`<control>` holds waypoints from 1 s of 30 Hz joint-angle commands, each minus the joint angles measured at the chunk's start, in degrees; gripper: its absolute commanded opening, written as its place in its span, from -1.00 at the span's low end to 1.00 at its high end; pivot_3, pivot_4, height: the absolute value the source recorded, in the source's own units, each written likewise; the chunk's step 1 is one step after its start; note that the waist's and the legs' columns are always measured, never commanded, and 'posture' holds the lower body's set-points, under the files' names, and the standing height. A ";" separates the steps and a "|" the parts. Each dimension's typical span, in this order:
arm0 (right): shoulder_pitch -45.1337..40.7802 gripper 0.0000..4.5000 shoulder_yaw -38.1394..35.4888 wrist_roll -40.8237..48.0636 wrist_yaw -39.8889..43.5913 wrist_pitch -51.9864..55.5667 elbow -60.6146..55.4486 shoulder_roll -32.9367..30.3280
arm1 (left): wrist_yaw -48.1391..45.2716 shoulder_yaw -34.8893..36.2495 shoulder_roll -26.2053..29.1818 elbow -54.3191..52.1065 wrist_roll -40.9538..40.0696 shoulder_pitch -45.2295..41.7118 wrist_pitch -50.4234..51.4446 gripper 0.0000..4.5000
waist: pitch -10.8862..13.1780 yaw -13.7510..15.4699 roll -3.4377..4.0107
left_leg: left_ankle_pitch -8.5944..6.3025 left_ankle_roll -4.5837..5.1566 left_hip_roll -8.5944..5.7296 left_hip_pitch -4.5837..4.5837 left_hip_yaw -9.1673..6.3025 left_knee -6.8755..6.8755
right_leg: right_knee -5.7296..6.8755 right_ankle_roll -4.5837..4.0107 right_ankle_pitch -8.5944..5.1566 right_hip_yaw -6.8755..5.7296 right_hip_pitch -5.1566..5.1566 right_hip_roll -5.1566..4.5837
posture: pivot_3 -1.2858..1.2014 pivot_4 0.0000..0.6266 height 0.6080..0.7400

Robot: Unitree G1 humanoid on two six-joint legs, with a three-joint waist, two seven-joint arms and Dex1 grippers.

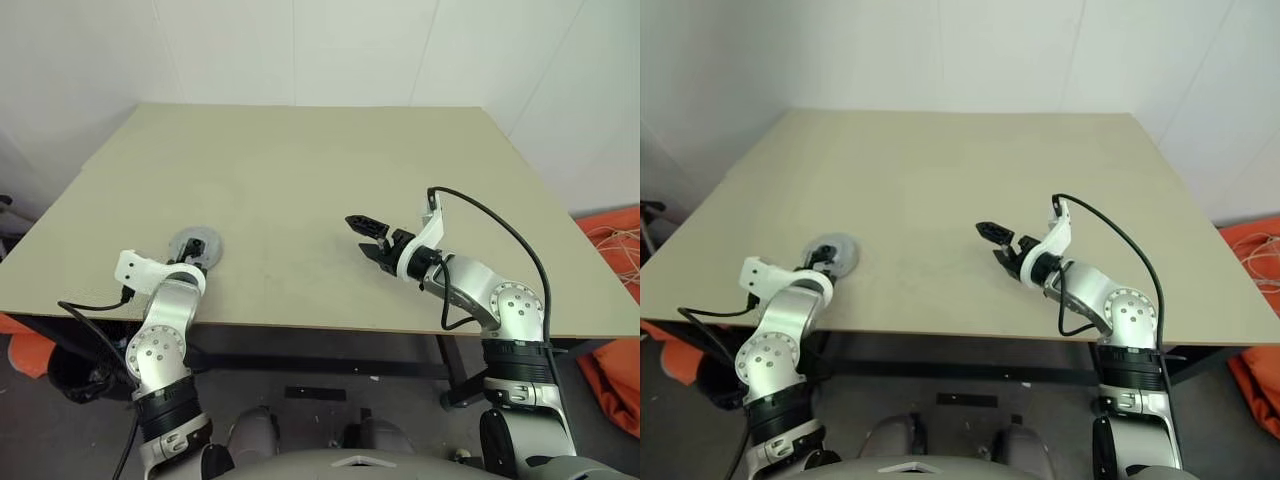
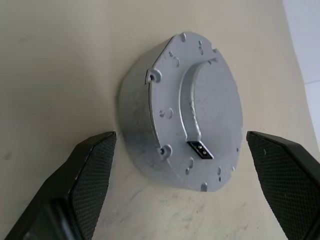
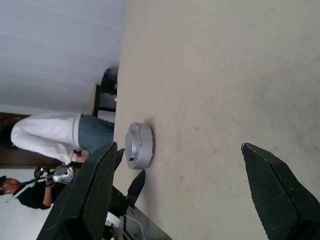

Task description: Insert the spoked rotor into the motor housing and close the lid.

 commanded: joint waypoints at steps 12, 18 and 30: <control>-1.26 1.00 -0.11 -3.96 2.07 -0.48 -2.30 -0.76 | -10.86 -13.46 4.33 -2.18 -18.61 -1.93 14.61 0.99 | 0.04 0.99 -0.08 | 0.02 -0.03 -0.03 -0.32 -0.09 0.04 | -0.06 0.15 0.08 0.02 -0.16 0.02 | 0.03 -1.00 1.00; 1.81 1.00 7.51 -27.83 15.60 -7.00 -11.31 -5.93 | -26.49 -20.19 12.95 -2.25 -6.82 -4.18 12.37 0.99 | 0.04 0.97 -0.07 | 0.06 -0.10 0.00 -0.53 -0.14 0.02 | -0.05 0.16 0.08 0.01 -0.40 0.08 | 0.03 -1.00 1.00; 14.86 1.00 17.87 -72.33 28.84 -38.19 -13.79 -9.38 | -47.51 -38.14 22.78 9.39 46.92 3.48 -32.02 0.99 | 0.04 1.10 -0.06 | 0.00 0.02 -0.06 -0.60 -0.26 0.02 | -0.17 0.24 0.05 0.01 -0.38 0.05 | 0.03 -1.00 1.00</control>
